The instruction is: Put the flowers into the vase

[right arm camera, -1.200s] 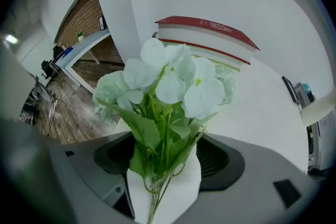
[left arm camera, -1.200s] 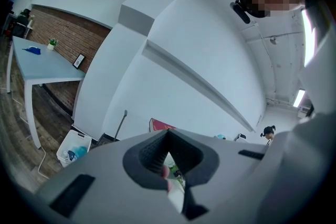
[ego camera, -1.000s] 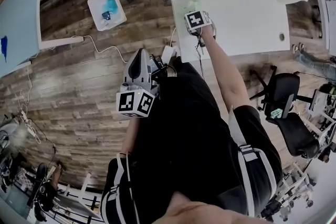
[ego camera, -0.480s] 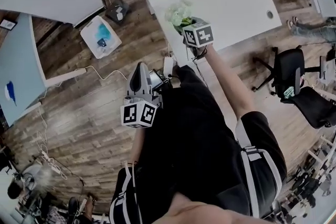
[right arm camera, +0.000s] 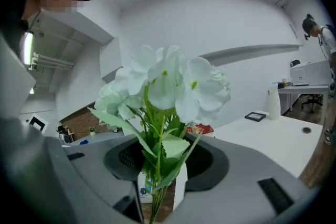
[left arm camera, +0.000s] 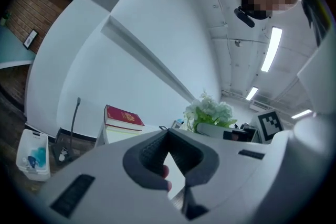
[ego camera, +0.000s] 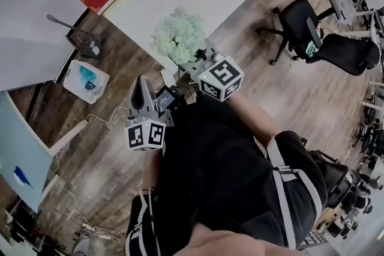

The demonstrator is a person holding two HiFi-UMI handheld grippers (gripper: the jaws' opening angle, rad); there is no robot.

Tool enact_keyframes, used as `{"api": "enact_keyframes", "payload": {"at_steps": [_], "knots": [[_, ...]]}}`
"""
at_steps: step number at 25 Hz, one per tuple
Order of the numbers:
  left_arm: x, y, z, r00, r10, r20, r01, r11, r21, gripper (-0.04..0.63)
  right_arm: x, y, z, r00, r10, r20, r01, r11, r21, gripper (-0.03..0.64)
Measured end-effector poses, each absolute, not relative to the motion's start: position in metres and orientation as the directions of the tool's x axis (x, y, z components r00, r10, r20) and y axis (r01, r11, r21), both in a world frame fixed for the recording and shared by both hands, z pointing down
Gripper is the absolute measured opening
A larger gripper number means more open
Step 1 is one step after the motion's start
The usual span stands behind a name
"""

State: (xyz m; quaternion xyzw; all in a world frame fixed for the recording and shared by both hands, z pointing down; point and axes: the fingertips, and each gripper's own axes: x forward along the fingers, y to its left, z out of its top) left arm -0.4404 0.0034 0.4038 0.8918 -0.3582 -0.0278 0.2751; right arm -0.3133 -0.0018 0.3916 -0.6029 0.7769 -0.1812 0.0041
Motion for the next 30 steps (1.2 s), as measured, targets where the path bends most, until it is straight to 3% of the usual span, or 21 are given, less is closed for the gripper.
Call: {"api": "enact_keyframes", "payload": {"at_steps": [7, 11, 17, 25, 30], "knots": [[-0.417, 0.032, 0.395, 0.694, -0.703, 0.160, -0.678, -0.562, 0.474, 0.046, -0.271, 0.043, 0.377, -0.255, -0.959, 0.125, -0.917, 0.199, -0.346, 0.201], [-0.386, 0.038, 0.391, 0.656, -0.738, 0.159, -0.715, -0.539, 0.445, 0.046, -0.241, 0.053, 0.372, -0.288, -0.954, 0.086, -0.925, 0.253, -0.284, 0.201], [-0.286, 0.074, 0.389, 0.643, -0.744, 0.180, -0.743, -0.549, 0.384, 0.046, -0.148, 0.092, 0.375, -0.316, -0.948, 0.033, -0.903, 0.289, -0.318, 0.201], [-0.148, 0.100, 0.384, 0.739, -0.649, 0.182, -0.662, -0.647, 0.379, 0.046, -0.055, 0.133, 0.370, -0.259, -0.966, 0.016, -0.916, 0.240, -0.322, 0.201], [-0.099, 0.104, 0.378, 0.773, -0.607, 0.187, -0.628, -0.686, 0.368, 0.046, -0.020, 0.147, 0.365, -0.223, -0.975, 0.007, -0.918, 0.207, -0.338, 0.201]]}}
